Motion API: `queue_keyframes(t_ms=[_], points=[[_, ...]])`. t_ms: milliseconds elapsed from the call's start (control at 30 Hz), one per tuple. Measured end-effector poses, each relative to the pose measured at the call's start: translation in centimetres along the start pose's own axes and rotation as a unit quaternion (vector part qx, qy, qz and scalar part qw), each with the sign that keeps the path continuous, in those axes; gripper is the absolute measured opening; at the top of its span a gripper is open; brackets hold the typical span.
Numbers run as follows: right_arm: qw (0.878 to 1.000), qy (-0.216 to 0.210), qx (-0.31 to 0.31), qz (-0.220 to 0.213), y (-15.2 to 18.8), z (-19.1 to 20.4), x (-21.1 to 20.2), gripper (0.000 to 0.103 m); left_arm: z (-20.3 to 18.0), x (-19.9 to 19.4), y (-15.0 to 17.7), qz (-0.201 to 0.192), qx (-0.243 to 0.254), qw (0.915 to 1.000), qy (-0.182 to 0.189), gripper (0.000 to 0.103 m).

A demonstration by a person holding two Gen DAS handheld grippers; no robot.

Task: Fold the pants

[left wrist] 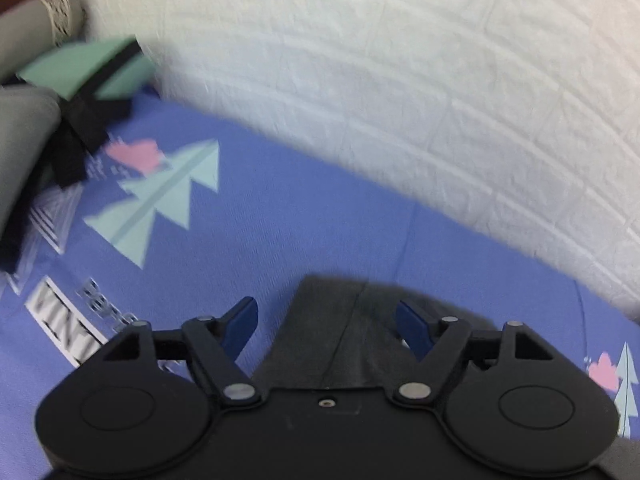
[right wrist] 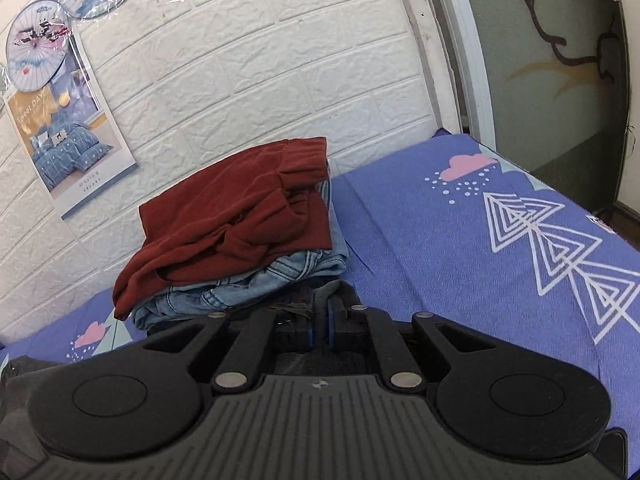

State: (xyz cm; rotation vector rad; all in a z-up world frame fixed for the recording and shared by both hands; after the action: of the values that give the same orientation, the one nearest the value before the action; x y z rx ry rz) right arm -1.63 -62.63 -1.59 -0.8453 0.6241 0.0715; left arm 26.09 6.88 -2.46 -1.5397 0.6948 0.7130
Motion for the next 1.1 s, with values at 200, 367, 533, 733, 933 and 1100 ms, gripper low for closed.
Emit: queue_keyframes(t_ms=[200,367,533,733,933,1100], points=[[1.0,0.003,0.0,0.01,0.5,-0.2,-1.1,0.01,-1.0,1.0,0.9,0.017,0.021,0.9986,0.045,0.103],[0.999,-0.007,0.002,-0.036,-0.8,0.6,-2.7,0.004,-0.1,0.0,-1.5,-0.017,-0.034,0.9974,0.062,0.103],[0.997,0.008,-0.002,-0.075,-2.5,1.7,-1.9,0.002,-0.7,3.1,-1.8,-0.013,-0.067,0.9969,0.038,0.103],[0.994,0.102,-0.019,0.014,0.6,-0.6,3.7,0.003,-1.5,4.2,-0.9,-0.023,-0.046,0.9984,0.026,0.103],[0.994,0.113,-0.007,-0.007,1.9,-1.9,2.7,0.042,-0.2,0.0,-0.5,-0.05,-0.026,0.9981,0.025,0.103],[0.997,0.069,-0.007,-0.039,2.7,-1.2,-1.8,0.051,1.8,-4.9,2.7,-0.059,-0.031,0.9964,0.052,0.103]])
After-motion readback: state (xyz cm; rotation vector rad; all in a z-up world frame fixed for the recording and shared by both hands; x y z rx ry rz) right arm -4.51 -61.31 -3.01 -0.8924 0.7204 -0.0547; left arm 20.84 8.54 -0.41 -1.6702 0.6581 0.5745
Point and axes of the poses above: each gripper's, at about its wrist camera, not at the fingertips, and x roughly the way its jaws point, z to its left, y to its underside, the point moved 2 cm from there along x, roughly the way its jaws point, and after that the axes turned 12 degrees about x, right-handed, at the moved point
